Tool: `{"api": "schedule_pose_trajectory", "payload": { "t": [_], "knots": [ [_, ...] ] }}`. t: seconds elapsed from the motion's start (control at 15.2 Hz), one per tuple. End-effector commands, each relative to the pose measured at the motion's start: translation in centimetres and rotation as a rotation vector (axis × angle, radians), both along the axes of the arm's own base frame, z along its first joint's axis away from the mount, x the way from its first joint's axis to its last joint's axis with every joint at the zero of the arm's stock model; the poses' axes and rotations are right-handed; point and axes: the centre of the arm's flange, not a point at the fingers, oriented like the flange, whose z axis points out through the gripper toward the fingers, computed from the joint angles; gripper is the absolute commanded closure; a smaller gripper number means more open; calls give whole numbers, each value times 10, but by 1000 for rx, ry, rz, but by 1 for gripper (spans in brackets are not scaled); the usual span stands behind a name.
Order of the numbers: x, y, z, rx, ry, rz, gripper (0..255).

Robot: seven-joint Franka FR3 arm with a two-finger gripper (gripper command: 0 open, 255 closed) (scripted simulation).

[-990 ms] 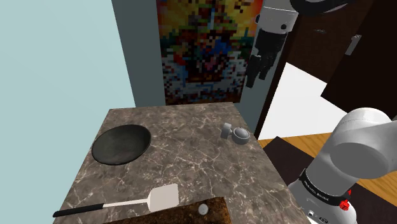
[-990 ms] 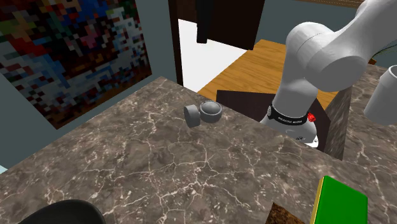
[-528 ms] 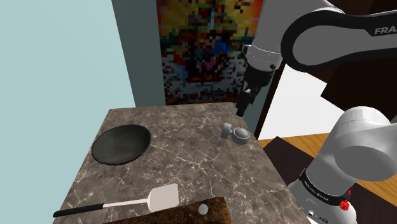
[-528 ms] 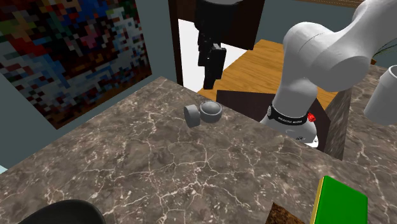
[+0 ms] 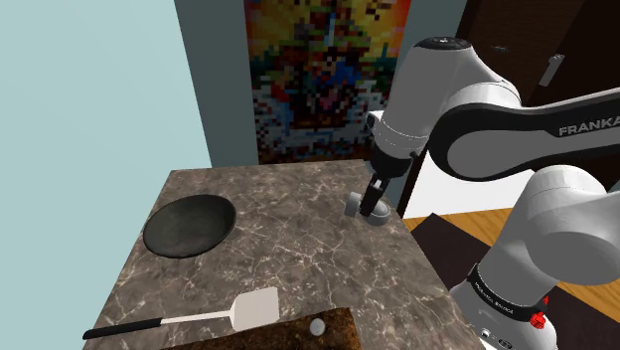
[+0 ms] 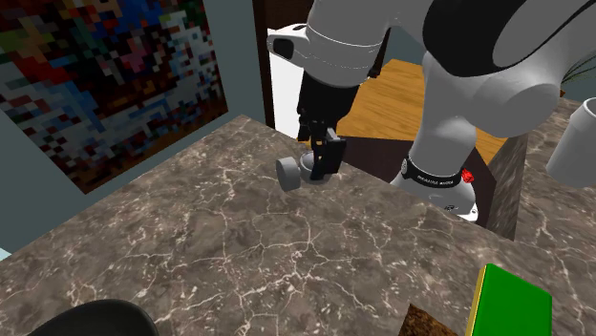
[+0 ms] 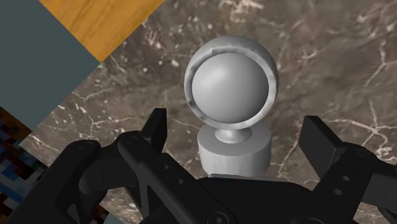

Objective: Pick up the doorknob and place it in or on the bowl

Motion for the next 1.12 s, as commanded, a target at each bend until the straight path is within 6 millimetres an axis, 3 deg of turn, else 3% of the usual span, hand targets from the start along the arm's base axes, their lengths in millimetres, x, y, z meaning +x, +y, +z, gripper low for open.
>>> {"api": "schedule_pose_trajectory", "payload": {
  "t": [0.0, 0.2, 0.73, 0.79, 1.06],
  "knots": [
    [0, 0, -11, 0, -2, 2, 0],
    [3, -1, -29, 0, -2, 2, 0],
    [3, -1, -29, 0, -2, 2, 0],
    [3, -1, -29, 0, -2, 2, 255],
    [3, -1, -29, 0, -2, 2, 255]
  ]
}}
